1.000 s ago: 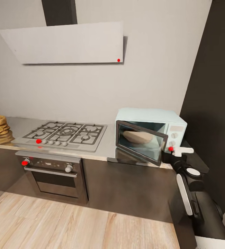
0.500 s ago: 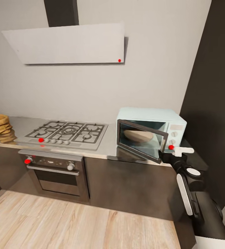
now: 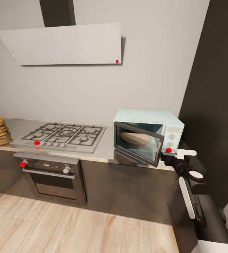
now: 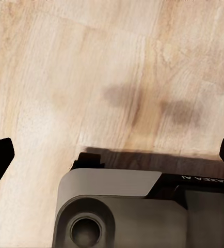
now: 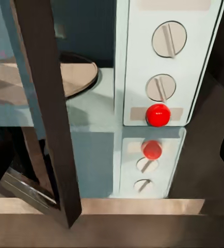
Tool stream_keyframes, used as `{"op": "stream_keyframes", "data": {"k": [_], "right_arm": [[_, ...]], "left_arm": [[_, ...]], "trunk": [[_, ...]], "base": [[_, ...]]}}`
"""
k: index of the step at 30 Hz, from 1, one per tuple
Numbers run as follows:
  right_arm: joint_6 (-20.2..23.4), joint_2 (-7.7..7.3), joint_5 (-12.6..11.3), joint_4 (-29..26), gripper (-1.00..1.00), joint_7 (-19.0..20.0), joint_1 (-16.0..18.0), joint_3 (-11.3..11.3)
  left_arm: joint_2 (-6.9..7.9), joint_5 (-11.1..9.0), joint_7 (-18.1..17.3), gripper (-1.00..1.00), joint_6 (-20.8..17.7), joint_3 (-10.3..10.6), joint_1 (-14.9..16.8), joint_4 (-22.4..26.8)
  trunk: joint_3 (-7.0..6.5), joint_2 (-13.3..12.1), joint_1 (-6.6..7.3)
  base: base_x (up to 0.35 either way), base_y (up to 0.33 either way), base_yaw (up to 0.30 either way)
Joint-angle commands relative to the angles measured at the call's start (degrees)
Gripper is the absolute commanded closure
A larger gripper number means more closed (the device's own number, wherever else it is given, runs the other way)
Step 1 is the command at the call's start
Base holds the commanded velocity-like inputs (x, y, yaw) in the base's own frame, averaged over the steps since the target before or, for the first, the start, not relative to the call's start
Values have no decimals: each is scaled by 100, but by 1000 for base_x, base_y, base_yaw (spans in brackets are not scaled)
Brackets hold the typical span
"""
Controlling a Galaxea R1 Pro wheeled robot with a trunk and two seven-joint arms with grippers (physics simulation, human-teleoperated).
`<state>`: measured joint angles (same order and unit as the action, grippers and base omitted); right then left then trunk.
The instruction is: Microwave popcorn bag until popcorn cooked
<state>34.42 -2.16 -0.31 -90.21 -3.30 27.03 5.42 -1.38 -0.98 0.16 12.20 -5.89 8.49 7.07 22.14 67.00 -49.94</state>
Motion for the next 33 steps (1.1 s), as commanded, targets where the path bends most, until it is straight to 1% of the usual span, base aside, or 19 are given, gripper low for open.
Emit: {"op": "stream_keyframes", "data": {"k": [1, 4, 10, 16, 21, 26, 29, 33], "right_arm": [[29, -3, -4, -5, -100, -22, 4, -5], [29, -3, -4, -1, -100, -28, 2, -7], [22, -8, 1, -3, -100, -30, -5, -6], [21, -95, -12, -5, -100, -23, -3, 0], [21, -100, -14, -6, -100, -29, -3, 2], [21, -100, -14, -5, -100, -36, -5, -1], [15, -90, -14, -5, -100, -63, 1, 2], [12, -83, -20, 0, -100, -89, 12, 26]], "left_arm": [[-3, -11, 2, -100, 19, -28, 4, -4], [-3, -9, 2, -100, 19, -27, 4, -4], [-3, -7, 2, -100, 19, -26, 4, -4], [-3, -7, 1, -100, 19, -26, 4, -4], [-3, -8, 0, -100, 19, -27, 4, -4], [0, -10, 1, -100, 19, -30, 4, -4], [5, -15, 0, -100, 19, -34, 4, -4], [5, -8, 0, -100, 19, -27, 4, -4]], "trunk": [[6, 4, -1], [6, 4, -1], [6, 4, -1], [6, 4, -1], [6, 4, -1], [6, 4, -1], [6, 4, -1], [6, 4, -1]], "base": [[88, -262, 0], [74, -192, 0], [11, -27, 0], [30, -22, 0], [134, -96, 0], [17, -8, 0], [227, -1, 0], [65, 0, 0]]}}
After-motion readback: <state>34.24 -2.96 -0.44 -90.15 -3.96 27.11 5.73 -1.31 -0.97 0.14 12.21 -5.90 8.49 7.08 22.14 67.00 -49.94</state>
